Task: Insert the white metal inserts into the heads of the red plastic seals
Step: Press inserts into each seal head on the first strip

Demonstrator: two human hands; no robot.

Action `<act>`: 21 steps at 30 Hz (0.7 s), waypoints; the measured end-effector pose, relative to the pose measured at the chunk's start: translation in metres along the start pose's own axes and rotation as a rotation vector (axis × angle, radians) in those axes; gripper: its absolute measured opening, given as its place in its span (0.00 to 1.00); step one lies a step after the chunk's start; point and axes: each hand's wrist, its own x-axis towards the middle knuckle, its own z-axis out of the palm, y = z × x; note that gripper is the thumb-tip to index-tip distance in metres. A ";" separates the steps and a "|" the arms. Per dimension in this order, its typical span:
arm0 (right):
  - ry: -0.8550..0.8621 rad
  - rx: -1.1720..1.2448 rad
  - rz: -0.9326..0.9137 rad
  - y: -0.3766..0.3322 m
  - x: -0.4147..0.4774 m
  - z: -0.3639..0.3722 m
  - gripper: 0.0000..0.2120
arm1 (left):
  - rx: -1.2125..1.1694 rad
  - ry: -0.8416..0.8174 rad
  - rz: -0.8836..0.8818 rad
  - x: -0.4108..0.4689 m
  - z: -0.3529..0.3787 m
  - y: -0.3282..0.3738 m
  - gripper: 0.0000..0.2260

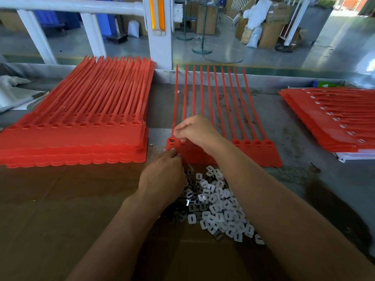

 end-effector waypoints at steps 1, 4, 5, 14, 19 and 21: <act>-0.009 0.006 -0.038 0.001 -0.008 -0.007 0.06 | -0.006 -0.003 -0.008 0.000 0.000 0.000 0.13; -0.091 -0.151 -0.111 0.010 -0.033 -0.026 0.07 | -0.006 -0.027 -0.011 0.000 0.000 0.001 0.14; -0.133 -0.234 -0.122 0.013 -0.040 -0.030 0.08 | -0.002 -0.032 -0.004 0.001 0.000 0.000 0.13; -0.226 -0.500 -0.130 0.023 -0.071 -0.028 0.12 | 0.021 -0.064 -0.003 0.000 -0.004 0.003 0.11; -0.219 -0.654 -0.137 0.022 -0.067 -0.018 0.08 | 0.029 -0.062 0.005 0.000 -0.004 0.002 0.10; -0.203 -0.688 -0.139 0.023 -0.066 -0.014 0.06 | 0.026 -0.062 0.006 0.000 -0.004 0.002 0.10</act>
